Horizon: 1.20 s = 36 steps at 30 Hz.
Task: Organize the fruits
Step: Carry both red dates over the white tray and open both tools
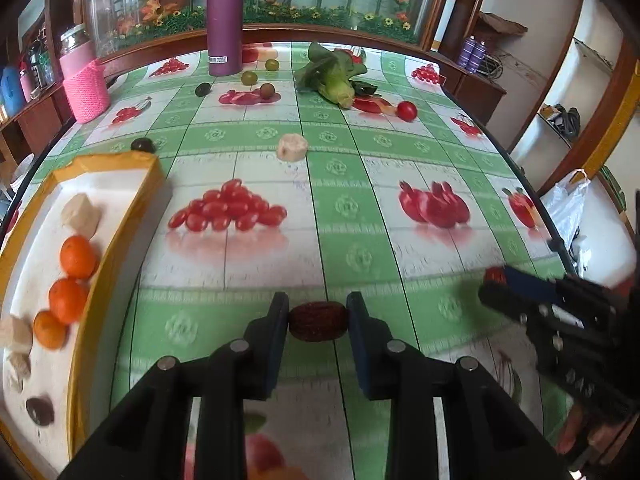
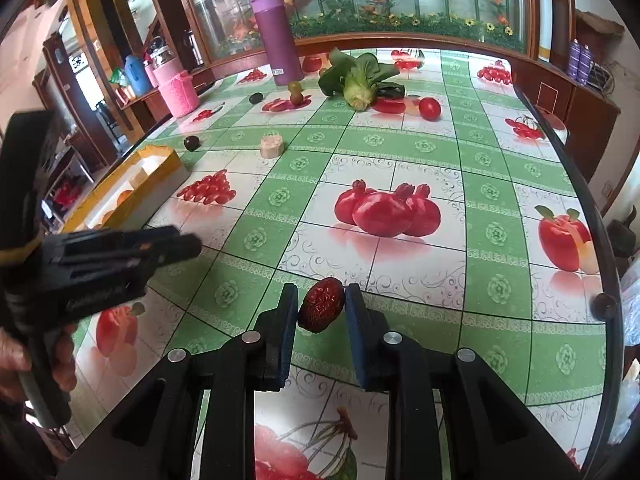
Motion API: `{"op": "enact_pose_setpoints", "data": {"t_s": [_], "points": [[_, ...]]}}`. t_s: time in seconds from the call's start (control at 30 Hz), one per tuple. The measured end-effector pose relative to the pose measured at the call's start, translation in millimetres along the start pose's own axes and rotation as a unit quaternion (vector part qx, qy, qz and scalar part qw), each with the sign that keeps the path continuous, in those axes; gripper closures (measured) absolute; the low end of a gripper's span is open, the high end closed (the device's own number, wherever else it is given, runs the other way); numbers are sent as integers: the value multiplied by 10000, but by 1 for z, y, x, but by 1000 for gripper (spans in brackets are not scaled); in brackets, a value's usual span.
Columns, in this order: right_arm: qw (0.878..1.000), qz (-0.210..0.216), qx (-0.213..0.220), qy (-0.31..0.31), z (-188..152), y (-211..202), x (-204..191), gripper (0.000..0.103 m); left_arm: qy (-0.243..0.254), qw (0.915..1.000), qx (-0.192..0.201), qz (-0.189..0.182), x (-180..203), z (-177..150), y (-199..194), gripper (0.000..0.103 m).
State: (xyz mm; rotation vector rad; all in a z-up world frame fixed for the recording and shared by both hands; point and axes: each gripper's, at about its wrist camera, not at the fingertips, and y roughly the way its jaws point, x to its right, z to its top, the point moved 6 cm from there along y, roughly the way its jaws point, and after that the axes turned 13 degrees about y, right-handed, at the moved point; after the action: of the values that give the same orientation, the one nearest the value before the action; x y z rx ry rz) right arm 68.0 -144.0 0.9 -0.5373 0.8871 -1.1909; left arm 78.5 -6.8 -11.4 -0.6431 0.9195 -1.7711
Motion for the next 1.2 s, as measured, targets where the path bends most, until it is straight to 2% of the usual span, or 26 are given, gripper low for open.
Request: {"op": "enact_pose_setpoints", "data": {"t_s": [0.13, 0.4, 0.83, 1.2], "points": [[9999, -114, -15, -25, -6, -7, -2, 79, -112, 9999, 64, -102, -1, -16, -20, 71], [9997, -146, -113, -177, -21, -7, -23, 79, -290, 9991, 294, 18, -19, -34, -57, 71], [9955, 319, -208, -869, -20, 3, -120, 79, -838, 9938, 583, 434, -82, -67, -101, 71], [9889, 714, -258, -1277, -5, 18, -195, 80, -1440, 9823, 564, 1060, -160, -115, -134, 71]]}}
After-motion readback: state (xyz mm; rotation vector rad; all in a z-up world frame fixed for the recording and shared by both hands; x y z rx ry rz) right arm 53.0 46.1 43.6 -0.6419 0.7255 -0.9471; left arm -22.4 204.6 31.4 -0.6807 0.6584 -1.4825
